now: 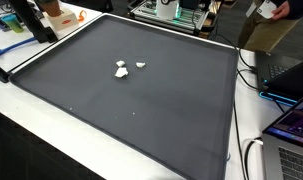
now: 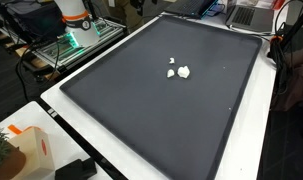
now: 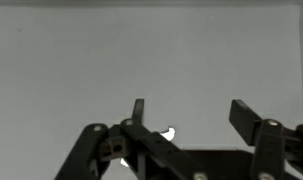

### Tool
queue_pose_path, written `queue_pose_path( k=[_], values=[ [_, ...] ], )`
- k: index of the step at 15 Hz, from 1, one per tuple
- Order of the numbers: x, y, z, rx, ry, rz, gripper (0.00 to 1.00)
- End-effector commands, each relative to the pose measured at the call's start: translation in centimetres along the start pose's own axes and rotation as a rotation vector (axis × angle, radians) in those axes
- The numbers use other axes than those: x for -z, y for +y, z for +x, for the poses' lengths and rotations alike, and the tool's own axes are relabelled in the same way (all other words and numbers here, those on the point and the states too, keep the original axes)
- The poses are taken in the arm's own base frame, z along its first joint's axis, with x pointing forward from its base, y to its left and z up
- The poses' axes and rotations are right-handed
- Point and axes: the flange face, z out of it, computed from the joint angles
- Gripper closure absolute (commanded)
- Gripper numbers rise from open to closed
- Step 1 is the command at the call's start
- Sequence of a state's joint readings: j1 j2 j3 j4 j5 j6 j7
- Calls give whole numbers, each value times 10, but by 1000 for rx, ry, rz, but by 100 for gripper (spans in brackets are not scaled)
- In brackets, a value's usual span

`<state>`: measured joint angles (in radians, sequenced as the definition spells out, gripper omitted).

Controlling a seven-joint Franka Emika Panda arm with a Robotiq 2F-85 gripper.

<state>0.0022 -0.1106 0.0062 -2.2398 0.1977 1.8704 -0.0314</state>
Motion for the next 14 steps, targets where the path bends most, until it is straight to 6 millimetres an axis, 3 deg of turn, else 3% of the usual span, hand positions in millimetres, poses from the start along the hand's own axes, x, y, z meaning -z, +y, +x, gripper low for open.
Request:
queue_pose_path(
  k=[1,4,8,9,10,11,14],
  values=[
    [-19,42,-39,-31,195,-5,0],
    [-29,61,-72,-59,353,-11,0],
    [-52,55,-115,-32,558,-76,0],
    [-17,45,-79,-49,607,-81,0],
    [-25,39,-82,-55,648,-125,0],
    [-27,50,-86,-42,589,-83,0],
    [-18,35,-81,-42,638,-111,0]
  ],
)
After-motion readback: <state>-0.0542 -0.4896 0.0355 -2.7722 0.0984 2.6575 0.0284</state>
